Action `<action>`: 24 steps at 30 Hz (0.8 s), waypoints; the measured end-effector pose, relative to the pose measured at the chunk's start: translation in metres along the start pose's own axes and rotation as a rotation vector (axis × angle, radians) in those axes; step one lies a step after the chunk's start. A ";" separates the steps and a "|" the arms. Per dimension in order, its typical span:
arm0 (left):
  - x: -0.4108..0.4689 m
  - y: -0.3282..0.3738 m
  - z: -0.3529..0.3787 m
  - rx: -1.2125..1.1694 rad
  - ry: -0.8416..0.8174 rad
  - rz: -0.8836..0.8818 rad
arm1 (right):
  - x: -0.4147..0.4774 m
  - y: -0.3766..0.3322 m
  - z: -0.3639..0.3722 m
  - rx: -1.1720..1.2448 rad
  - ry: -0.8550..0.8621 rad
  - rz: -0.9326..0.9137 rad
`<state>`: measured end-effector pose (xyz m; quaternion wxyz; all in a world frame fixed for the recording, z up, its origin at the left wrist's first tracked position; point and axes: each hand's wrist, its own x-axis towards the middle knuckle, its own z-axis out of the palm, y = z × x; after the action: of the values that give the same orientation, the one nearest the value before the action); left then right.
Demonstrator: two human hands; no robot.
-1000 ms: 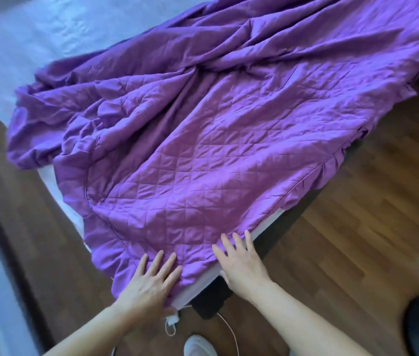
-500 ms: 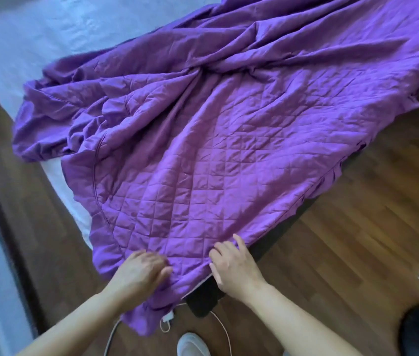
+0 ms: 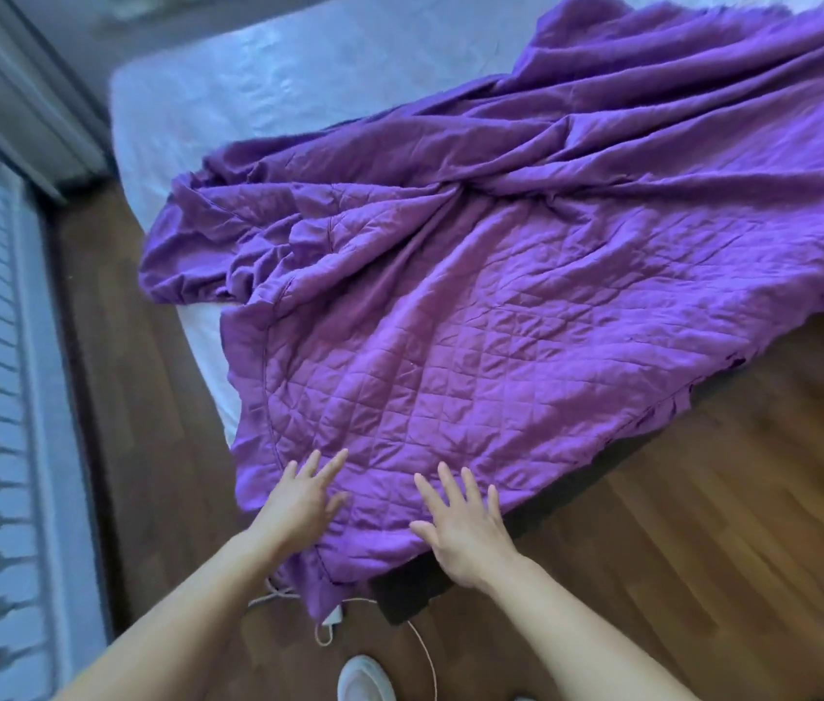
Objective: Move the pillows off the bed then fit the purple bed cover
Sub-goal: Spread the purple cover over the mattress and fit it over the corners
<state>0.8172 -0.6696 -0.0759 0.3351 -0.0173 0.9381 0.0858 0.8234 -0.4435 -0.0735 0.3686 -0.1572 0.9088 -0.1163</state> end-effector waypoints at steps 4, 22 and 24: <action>-0.082 0.009 -0.019 -0.416 0.104 -0.056 | -0.048 -0.020 -0.024 -0.006 -0.008 -0.045; -0.269 -0.114 -0.116 -0.963 0.279 -0.219 | -0.111 -0.243 -0.109 -0.101 0.049 -0.126; -0.276 -0.140 -0.129 -0.987 0.299 -0.225 | -0.101 -0.272 -0.112 -0.111 0.063 -0.137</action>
<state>0.9626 -0.8367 0.1754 0.1566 -0.2855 0.8160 0.4776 0.8674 -0.6467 0.1584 0.3216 -0.2355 0.9121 -0.0956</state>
